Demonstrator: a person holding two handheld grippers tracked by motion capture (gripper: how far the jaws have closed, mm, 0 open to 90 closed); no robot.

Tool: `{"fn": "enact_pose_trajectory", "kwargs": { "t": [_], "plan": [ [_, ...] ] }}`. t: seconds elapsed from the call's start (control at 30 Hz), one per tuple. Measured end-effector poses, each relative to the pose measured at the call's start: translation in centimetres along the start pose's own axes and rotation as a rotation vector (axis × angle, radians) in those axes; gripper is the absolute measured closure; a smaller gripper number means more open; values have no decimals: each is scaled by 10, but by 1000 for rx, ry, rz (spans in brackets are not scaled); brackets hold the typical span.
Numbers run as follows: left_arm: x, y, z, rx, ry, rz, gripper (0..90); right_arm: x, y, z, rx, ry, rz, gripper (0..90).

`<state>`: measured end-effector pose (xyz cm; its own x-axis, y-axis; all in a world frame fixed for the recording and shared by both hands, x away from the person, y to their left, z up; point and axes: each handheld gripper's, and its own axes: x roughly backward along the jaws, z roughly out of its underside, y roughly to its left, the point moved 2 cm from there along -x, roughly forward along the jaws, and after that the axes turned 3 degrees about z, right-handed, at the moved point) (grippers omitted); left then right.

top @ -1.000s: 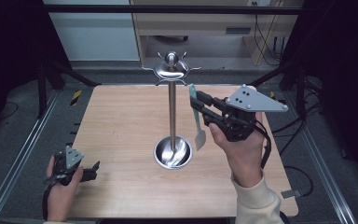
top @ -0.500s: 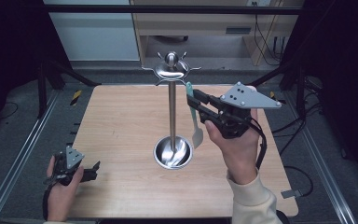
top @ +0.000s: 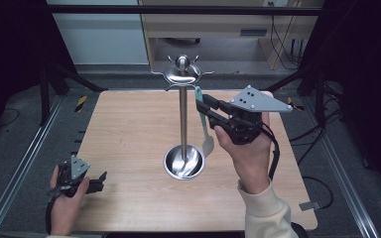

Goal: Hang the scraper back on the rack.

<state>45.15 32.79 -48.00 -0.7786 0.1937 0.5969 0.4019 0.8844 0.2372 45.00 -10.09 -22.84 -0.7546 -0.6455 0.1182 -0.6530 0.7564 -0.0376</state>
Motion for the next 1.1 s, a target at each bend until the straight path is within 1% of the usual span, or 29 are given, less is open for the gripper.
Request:
{"fn": "enact_pose_trajectory", "kwargs": {
  "t": [0.3, 0.83, 1.1],
  "plan": [
    [0, 0, 0, 0, -1, 2, 33, -4, 0, 2, -8, -8, 3, 739],
    [-1, -1, 0, -2, 2, 5, 33, -7, 0, 4, -13, -23, 7, 739],
    [0, 0, 0, -1, -2, 0, 33, -8, 1, 5, -15, -27, 8, 739]
  ]
}}
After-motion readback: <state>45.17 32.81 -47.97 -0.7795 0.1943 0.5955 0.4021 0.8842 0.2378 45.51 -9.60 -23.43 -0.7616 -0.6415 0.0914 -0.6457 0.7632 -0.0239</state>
